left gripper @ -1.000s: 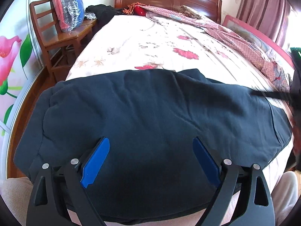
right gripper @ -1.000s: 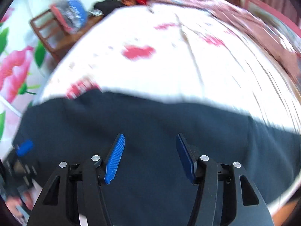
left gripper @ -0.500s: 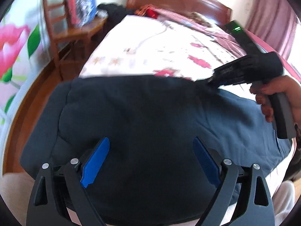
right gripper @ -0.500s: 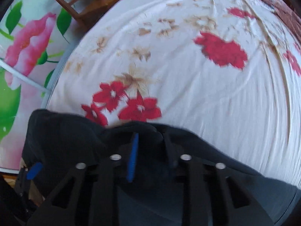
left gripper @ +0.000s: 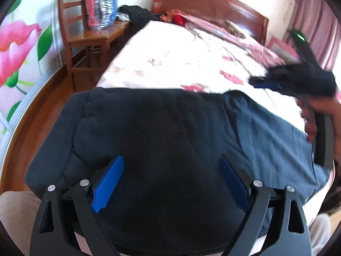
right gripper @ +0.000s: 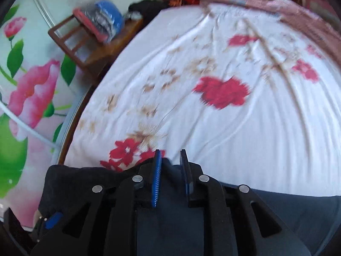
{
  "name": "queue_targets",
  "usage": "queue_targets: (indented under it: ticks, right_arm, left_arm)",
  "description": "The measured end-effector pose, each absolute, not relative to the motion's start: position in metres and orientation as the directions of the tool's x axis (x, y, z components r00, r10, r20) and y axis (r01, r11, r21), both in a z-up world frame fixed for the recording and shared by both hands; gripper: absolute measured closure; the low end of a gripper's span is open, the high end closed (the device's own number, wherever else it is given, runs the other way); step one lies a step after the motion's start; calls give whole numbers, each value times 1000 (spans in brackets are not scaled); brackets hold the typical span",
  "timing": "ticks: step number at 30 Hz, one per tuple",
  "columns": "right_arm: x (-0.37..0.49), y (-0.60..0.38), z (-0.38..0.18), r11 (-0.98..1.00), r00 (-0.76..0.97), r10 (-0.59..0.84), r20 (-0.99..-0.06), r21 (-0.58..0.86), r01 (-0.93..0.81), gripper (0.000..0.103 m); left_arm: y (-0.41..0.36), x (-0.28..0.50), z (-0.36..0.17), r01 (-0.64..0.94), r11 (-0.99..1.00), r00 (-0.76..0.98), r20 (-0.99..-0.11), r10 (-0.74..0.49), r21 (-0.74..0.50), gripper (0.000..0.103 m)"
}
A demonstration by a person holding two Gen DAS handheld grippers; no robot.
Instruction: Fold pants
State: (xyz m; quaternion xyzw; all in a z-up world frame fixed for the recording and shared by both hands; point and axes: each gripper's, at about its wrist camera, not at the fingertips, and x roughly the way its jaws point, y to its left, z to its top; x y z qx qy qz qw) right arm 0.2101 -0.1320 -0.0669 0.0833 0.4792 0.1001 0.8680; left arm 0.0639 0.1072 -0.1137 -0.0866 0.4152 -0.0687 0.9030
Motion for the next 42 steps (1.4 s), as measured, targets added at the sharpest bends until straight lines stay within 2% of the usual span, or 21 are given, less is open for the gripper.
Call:
queue_targets:
  ticks: [2, 6, 9, 11, 14, 17, 19, 21, 25, 33, 38, 42]
  right_arm:
    - [198, -130, -59, 967, 528, 255, -810, 214, -139, 86]
    - [193, -99, -82, 960, 410, 234, -882, 145, -238, 86]
    - [208, -94, -112, 976, 380, 163, -911, 93, -195, 86]
    - [214, -97, -119, 983, 398, 171, -901, 126, -136, 86]
    - [205, -112, -105, 971, 439, 238, -866, 223, -86, 86]
    - [182, -130, -85, 979, 474, 202, -857, 193, -69, 85]
    - [163, -148, -77, 986, 473, 168, -865, 159, -59, 62]
    - [146, -169, -74, 990, 473, 138, -870, 140, -32, 58]
    - [110, -230, -77, 993, 468, 35, -883, 82, 82, 58]
    - [29, -370, -78, 866, 509, -98, -855, 179, 467, 58]
    - [-35, -453, -85, 682, 511, -177, -841, 270, 680, 58]
    - [-85, -513, -104, 447, 515, -196, -835, 391, 805, 58]
  left_arm:
    - [112, 65, -114, 23, 980, 657, -735, -166, -200, 13]
    - [113, 71, -126, -18, 991, 617, -781, -94, -134, 13]
    - [107, 69, -127, 10, 997, 614, -786, -65, -75, 13]
    - [106, 68, -127, 16, 998, 612, -789, -58, -60, 13]
    - [110, 67, -121, 7, 992, 634, -767, -101, -125, 13]
    - [105, 64, -119, 34, 986, 646, -749, -147, -164, 13]
    - [98, 62, -120, 56, 986, 650, -744, -154, -155, 13]
    - [90, 61, -120, 78, 989, 650, -745, -147, -127, 12]
    - [86, 57, -117, 94, 987, 661, -733, -158, -127, 12]
    - [76, 52, -114, 134, 982, 659, -728, -190, -134, 12]
    - [77, 53, -114, 129, 979, 651, -731, -203, -158, 11]
    - [77, 54, -110, 122, 976, 650, -728, -217, -183, 11]
